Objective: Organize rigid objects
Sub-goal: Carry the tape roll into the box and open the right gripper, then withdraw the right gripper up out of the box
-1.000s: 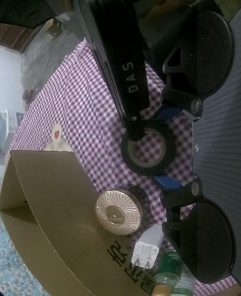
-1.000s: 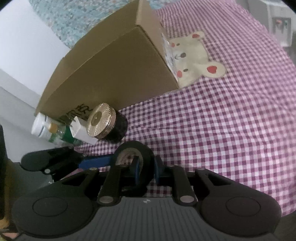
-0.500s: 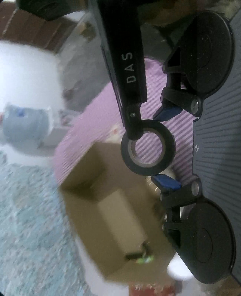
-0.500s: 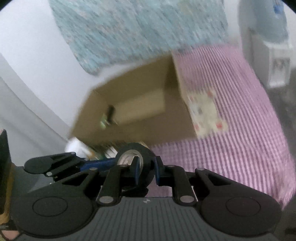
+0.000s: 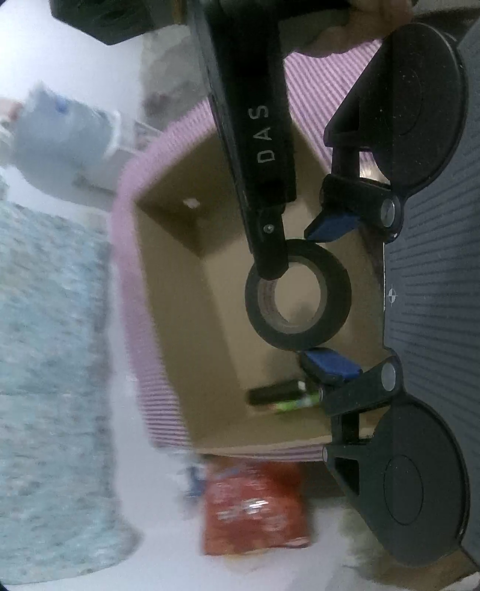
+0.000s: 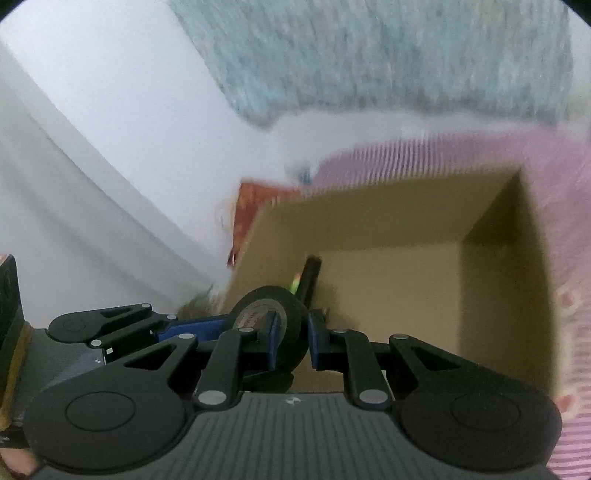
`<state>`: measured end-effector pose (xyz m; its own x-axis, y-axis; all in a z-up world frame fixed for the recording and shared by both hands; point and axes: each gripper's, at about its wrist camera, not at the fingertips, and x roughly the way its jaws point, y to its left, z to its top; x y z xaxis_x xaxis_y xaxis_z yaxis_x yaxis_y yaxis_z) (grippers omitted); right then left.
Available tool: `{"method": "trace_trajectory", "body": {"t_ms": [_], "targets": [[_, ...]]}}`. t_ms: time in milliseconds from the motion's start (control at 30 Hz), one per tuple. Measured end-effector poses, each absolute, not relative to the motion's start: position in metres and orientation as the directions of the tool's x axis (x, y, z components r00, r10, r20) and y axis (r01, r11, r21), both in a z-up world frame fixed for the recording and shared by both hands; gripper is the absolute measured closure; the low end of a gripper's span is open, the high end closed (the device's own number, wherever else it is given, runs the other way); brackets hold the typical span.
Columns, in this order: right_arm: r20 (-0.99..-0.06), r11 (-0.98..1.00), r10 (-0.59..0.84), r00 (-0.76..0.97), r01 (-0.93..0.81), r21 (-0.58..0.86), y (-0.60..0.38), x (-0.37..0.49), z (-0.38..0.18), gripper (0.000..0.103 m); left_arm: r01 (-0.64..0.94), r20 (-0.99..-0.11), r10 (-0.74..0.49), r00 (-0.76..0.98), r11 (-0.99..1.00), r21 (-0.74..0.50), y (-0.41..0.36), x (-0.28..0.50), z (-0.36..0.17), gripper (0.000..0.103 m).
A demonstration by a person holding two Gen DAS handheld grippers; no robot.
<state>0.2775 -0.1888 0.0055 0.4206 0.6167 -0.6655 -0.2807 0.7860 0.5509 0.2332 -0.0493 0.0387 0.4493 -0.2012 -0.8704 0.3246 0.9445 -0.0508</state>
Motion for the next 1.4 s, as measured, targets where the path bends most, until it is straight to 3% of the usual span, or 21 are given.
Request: {"method": "trace_trajectory", "body": {"t_ms": [200,567,800,967,1033,1233,1300,1367,1400], "targets": [[-0.718,0.757,0.652,0.241,-0.180,0.627,-0.174,0.327,-0.047,0.085,0.343,-0.928,-0.142,0.343,0.939,-0.017,-0.041,0.250,0.011,0.040],[-0.730,0.737,0.673,0.115,-0.029,0.675,-0.171,0.342,-0.099,0.084,0.335,-0.949,-0.107,0.297,0.942,-0.001,-0.039,0.260,-0.006,0.040],[-0.689,0.697,0.708,0.157,0.006,0.717,-0.179,0.330,-0.098,0.084,0.305,-0.919,-0.157,0.361,0.951,-0.043,-0.032,0.252,0.018,0.040],[-0.591,0.619,0.760,0.270,-0.022,0.785,-0.203,0.306,-0.063,0.084,0.264,-0.869,-0.221,0.443,0.958,-0.109,-0.021,0.232,0.054,0.039],[-0.551,0.596,0.769,0.325,-0.051,0.802,-0.216,0.287,-0.046,0.084,0.256,-0.838,-0.258,0.481,0.955,-0.147,-0.015,0.219,0.071,0.036],[-0.458,0.590,0.734,0.502,-0.138,0.795,-0.250,0.201,0.001,0.083,0.271,-0.721,-0.368,0.587,0.929,-0.253,-0.005,0.165,0.103,0.010],[-0.451,0.623,0.695,0.560,-0.155,0.767,-0.261,0.167,0.012,0.073,0.279,-0.697,-0.381,0.607,0.924,-0.261,-0.007,0.147,0.105,0.002],[-0.454,0.660,0.647,0.612,-0.153,0.735,-0.269,0.141,0.019,0.043,0.288,-0.684,-0.388,0.618,0.921,-0.263,-0.010,0.130,0.103,0.001],[-0.460,0.685,0.619,0.636,-0.153,0.712,-0.272,0.130,0.022,0.039,0.292,-0.683,-0.392,0.617,0.919,-0.263,-0.012,0.124,0.101,0.001]]}}
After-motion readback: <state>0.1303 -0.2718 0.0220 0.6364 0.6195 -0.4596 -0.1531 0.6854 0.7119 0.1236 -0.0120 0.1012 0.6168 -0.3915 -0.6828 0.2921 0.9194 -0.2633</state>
